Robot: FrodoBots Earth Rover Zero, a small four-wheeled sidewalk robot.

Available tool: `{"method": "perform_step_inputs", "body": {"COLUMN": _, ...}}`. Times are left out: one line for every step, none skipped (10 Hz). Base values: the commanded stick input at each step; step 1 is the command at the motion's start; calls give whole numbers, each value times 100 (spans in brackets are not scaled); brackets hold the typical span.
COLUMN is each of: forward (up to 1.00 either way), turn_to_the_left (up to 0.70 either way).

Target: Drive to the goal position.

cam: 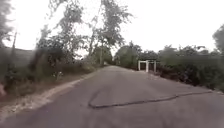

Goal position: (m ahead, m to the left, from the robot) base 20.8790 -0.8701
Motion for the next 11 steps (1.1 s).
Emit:
{"method": "perform_step_inputs", "body": {"forward": 85, "turn_to_the_left": 0}}
{"method": "perform_step_inputs", "body": {"forward": 85, "turn_to_the_left": 0}}
{"method": "perform_step_inputs", "body": {"forward": 85, "turn_to_the_left": 0}}
{"method": "perform_step_inputs", "body": {"forward": 85, "turn_to_the_left": 0}}
{"method": "perform_step_inputs", "body": {"forward": 85, "turn_to_the_left": 0}}
{"method": "perform_step_inputs", "body": {"forward": 85, "turn_to_the_left": 0}}
{"method": "perform_step_inputs", "body": {"forward": 85, "turn_to_the_left": 0}}
{"method": "perform_step_inputs", "body": {"forward": 85, "turn_to_the_left": 0}}
{"method": "perform_step_inputs", "body": {"forward": 85, "turn_to_the_left": 0}}
{"method": "perform_step_inputs", "body": {"forward": 85, "turn_to_the_left": 0}}
{"method": "perform_step_inputs", "body": {"forward": 85, "turn_to_the_left": 0}}
